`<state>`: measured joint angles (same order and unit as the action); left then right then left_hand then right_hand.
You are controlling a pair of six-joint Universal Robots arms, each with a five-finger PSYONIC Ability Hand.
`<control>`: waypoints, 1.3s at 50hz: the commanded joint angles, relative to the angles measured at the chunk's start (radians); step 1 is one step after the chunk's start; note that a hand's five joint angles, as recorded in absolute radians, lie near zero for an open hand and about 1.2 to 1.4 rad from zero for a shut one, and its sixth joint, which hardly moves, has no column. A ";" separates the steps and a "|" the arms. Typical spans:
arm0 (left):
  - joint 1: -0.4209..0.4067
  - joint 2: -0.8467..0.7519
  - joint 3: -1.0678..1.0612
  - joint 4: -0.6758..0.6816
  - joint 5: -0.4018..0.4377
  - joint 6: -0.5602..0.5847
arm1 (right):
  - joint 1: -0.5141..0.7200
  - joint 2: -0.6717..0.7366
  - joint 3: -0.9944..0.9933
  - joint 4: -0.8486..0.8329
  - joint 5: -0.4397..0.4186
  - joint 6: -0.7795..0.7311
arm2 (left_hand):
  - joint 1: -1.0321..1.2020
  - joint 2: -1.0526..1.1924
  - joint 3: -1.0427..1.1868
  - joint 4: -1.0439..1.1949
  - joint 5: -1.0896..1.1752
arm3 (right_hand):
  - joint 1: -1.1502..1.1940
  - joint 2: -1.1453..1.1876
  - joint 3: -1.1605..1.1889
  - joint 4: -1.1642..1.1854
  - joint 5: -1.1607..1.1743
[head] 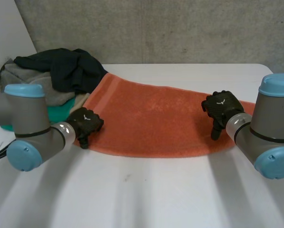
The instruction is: Fold the laundry.
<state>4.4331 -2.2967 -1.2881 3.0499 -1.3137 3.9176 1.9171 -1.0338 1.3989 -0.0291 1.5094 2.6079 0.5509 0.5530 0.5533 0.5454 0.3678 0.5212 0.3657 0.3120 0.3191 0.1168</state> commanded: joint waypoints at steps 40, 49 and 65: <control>-0.058 0.237 -0.020 0.096 -0.059 -0.185 | -0.053 0.087 -0.067 0.152 0.008 -0.054 | 0.845 0.843 0.843 0.851 0.854 | -0.224 -0.068 -0.015 -0.022 0.006; -0.043 0.284 -0.048 0.076 -0.053 -0.241 | -0.064 0.095 -0.083 0.202 0.005 -0.124 | 0.845 0.843 0.843 0.851 0.854 | 0.875 1.031 1.084 1.077 1.105; -0.044 0.693 -0.232 -0.020 -0.002 -0.349 | -0.219 -0.198 -0.211 0.521 -0.155 -0.262 | 0.845 0.843 0.843 0.851 0.854 | 0.875 1.031 1.084 1.077 1.105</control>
<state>4.3936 -1.7634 -1.4575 3.0391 -1.3264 3.6243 1.7498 -1.2226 1.3263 0.3524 1.4605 2.4329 1.1377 1.1914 1.1846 1.1938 0.9792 1.0962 1.1684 1.1778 1.1925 0.9957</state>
